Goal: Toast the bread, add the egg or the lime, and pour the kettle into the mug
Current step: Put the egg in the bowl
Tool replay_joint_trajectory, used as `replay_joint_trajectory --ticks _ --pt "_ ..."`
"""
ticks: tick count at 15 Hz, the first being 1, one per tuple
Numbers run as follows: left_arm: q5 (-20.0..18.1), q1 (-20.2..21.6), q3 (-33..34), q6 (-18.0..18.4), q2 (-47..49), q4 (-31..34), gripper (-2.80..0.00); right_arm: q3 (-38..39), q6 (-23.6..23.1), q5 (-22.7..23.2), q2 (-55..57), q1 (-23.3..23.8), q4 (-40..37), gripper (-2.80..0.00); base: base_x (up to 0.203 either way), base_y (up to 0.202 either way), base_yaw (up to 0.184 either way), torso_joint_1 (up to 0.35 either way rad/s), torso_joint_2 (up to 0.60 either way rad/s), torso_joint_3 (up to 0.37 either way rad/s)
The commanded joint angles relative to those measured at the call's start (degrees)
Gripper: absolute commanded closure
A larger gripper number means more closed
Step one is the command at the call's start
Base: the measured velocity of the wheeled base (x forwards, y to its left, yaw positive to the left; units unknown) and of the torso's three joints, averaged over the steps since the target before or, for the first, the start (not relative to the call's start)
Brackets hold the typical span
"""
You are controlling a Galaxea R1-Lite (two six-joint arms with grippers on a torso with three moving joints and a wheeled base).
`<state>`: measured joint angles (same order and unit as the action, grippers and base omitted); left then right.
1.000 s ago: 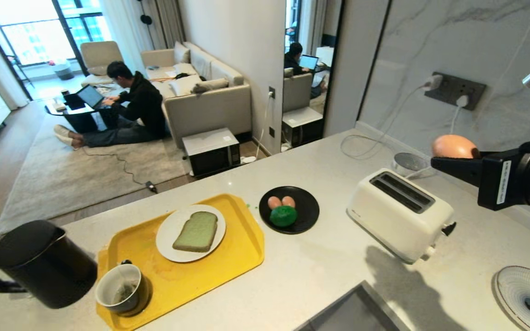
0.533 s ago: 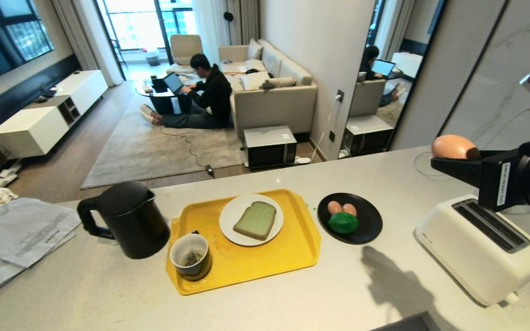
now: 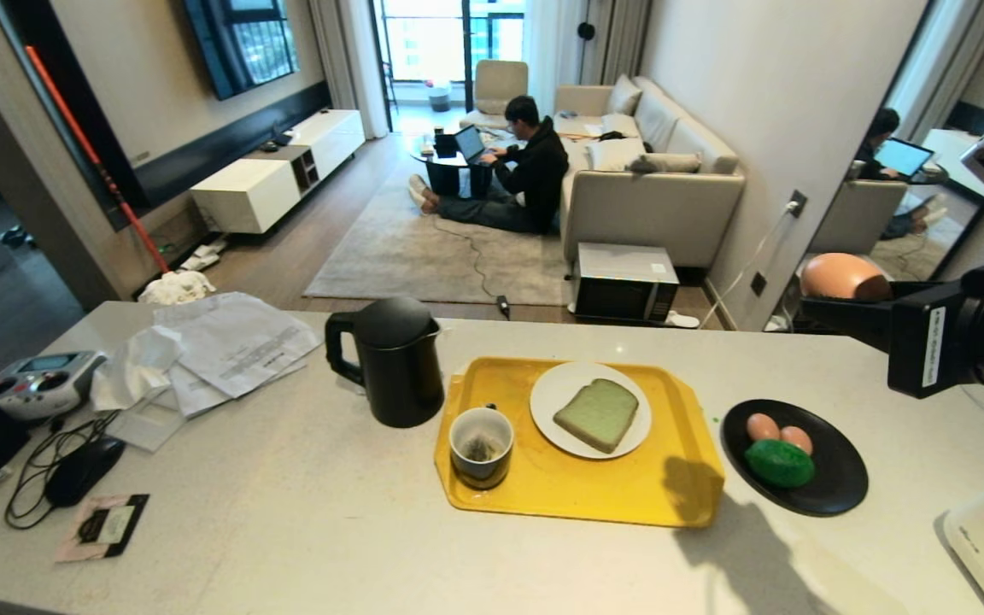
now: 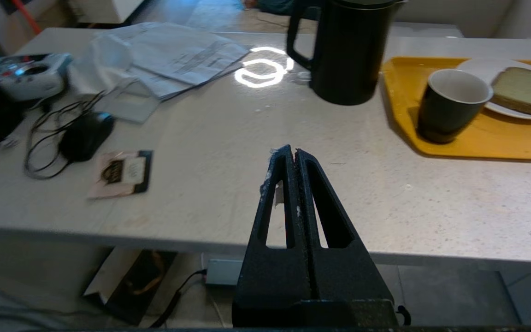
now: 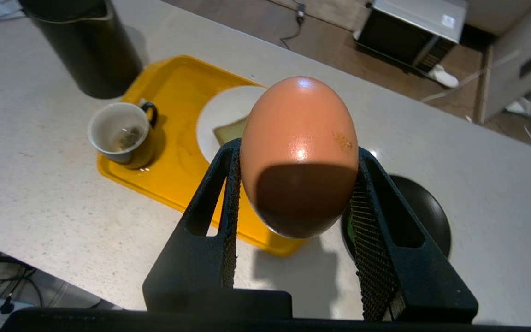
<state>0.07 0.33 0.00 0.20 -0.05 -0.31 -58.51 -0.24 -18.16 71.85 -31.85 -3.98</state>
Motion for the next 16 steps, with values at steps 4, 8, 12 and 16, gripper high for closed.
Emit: replay_joint_trajectory --ticks 4,8,12,16 --pt "0.01 0.1 0.0 -0.03 -0.04 -0.04 0.0 0.87 -1.06 -0.11 0.73 0.01 0.09 0.0 -0.002 -0.004 0.094 0.001 0.0 0.002" --pt "0.01 0.02 0.0 -0.03 -0.04 -0.04 0.0 -0.86 -5.24 -1.2 4.06 0.04 -0.37 0.0 0.0 0.0 0.0 0.0 0.0 0.0" --pt "0.01 0.11 0.0 -0.03 -0.04 -0.04 0.0 -8.34 -5.84 -2.43 12.22 0.18 -4.81 0.0 0.0 0.0 0.0 0.0 0.0 0.0" --pt "0.01 0.03 0.0 -0.03 -0.04 -0.04 0.0 -18.52 -7.0 -2.51 23.15 0.21 -11.58 0.0 0.0 0.0 0.0 0.0 0.0 0.0"
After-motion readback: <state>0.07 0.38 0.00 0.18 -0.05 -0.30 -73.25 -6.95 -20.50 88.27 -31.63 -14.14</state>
